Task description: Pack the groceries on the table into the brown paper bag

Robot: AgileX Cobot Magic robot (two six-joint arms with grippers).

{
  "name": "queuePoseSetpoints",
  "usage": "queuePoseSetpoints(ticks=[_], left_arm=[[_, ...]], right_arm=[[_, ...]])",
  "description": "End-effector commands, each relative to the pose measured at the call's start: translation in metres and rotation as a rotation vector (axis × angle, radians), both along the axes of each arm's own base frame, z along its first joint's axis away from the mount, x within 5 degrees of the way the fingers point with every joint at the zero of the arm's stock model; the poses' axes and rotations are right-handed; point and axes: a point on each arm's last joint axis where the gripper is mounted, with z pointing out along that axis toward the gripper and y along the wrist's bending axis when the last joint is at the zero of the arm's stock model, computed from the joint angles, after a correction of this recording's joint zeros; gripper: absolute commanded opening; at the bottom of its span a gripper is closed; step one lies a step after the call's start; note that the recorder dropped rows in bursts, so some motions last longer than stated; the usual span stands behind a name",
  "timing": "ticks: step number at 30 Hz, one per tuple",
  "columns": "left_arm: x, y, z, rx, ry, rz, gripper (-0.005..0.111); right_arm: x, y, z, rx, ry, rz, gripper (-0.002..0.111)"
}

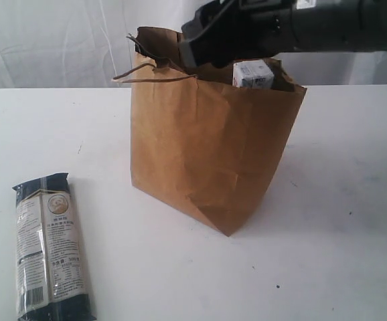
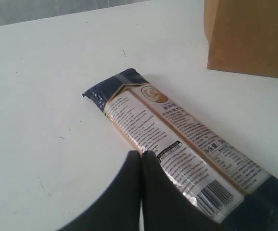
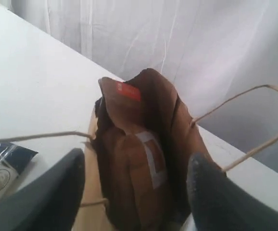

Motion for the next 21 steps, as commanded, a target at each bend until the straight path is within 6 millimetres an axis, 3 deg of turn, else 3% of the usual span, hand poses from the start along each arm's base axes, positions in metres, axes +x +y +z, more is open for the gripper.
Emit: queuePoseSetpoints(ticks=[1,11,15,21], left_arm=[[0.000,0.000,-0.001,-0.003,0.000,0.000,0.000],[0.000,0.000,-0.001,-0.003,0.000,0.000,0.000],[0.000,0.000,-0.001,-0.003,0.000,0.000,0.000],[0.000,0.000,-0.001,-0.003,0.000,0.000,0.000]], right_arm=[[-0.026,-0.020,-0.004,0.027,-0.027,-0.008,0.052],[-0.100,-0.073,-0.015,0.103,-0.082,-0.015,0.041],[-0.127,-0.092,-0.033,0.049,-0.008,-0.021,0.041],[-0.141,-0.103,-0.041,-0.003,0.064,-0.027,0.041]])
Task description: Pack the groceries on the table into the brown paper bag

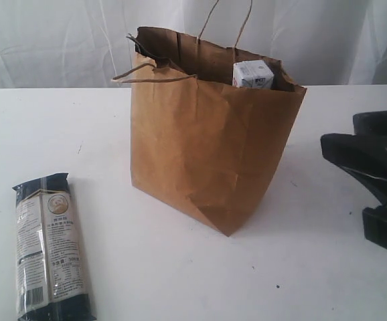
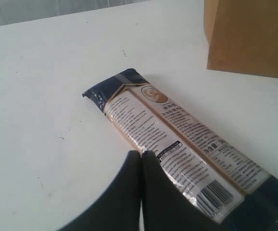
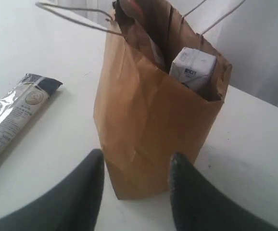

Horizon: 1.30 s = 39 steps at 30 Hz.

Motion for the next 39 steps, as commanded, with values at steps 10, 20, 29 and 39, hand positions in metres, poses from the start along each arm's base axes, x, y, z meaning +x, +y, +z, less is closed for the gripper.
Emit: queuePoseSetpoints(ticks=[10,20,29,39], left_arm=[[0.000,0.000,-0.001,-0.003,0.000,0.000,0.000],[0.000,0.000,-0.001,-0.003,0.000,0.000,0.000],[0.000,0.000,-0.001,-0.003,0.000,0.000,0.000],[0.000,0.000,-0.001,-0.003,0.000,0.000,0.000]], right_arm=[[0.001,-0.001,-0.016,0.002,-0.014,-0.006,0.041],[-0.011,-0.009,-0.088,0.039,-0.060,-0.007,0.041],[-0.035,-0.037,-0.124,0.078,-0.132,-0.116,0.041],[-0.050,-0.050,-0.140,0.108,-0.196,-0.186,0.041]])
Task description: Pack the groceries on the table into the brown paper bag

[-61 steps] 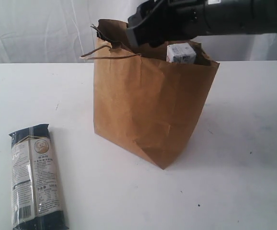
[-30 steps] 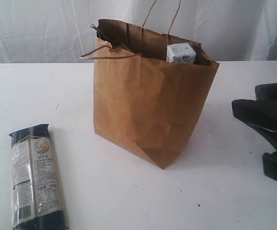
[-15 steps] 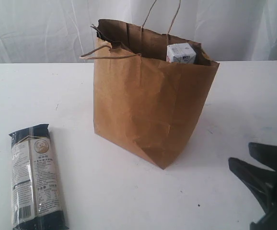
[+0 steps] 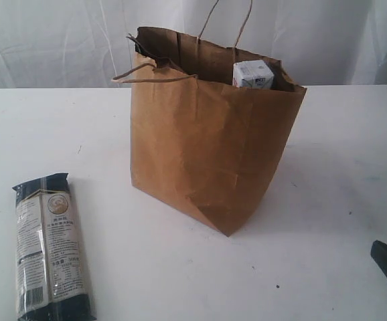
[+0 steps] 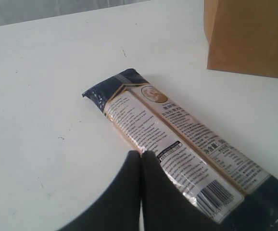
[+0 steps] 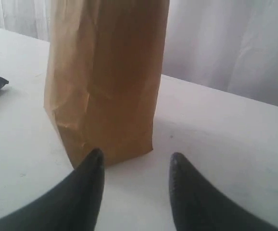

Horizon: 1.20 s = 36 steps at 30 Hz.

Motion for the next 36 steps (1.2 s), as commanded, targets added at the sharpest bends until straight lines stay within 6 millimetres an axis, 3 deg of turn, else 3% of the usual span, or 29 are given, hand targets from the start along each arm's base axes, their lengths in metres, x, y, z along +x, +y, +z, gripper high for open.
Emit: queuePoseSetpoints(ticks=[1,13,36], left_arm=[[0.000,0.000,-0.001,-0.003,0.000,0.000,0.000],[0.000,0.000,-0.001,-0.003,0.000,0.000,0.000],[0.000,0.000,-0.001,-0.003,0.000,0.000,0.000]], right_arm=[[-0.004,-0.003,-0.003,-0.003,0.005,-0.012,0.041],[-0.006,-0.013,-0.016,-0.045,0.116,-0.165,0.041],[-0.007,-0.014,-0.017,-0.122,0.104,-0.155,0.041]])
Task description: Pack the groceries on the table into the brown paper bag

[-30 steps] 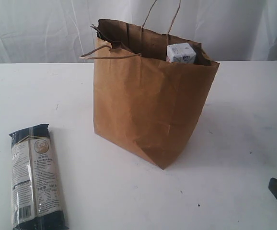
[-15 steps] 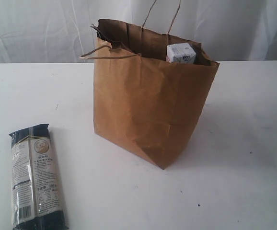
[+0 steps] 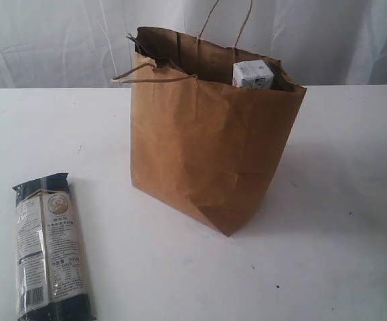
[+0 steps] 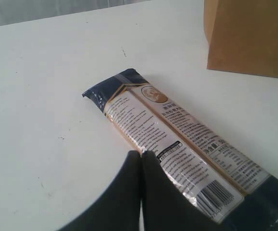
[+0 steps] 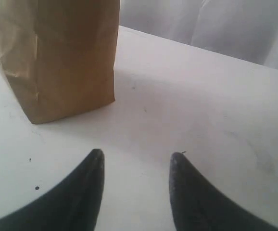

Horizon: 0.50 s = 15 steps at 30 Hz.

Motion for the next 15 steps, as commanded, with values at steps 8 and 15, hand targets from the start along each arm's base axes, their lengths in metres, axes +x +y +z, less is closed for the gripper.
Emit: queuePoseSetpoints(ticks=[8,15], left_arm=[[-0.0002,-0.0001,-0.0011,-0.003,0.000,0.000,0.000],[-0.0002,-0.0001,-0.0011,-0.003,0.000,0.000,0.000]], right_arm=[[0.0001,-0.0007,-0.0009,-0.026,-0.014,-0.003,0.041],[0.0005,-0.0006,0.0008,0.050,-0.014,-0.021,0.041]])
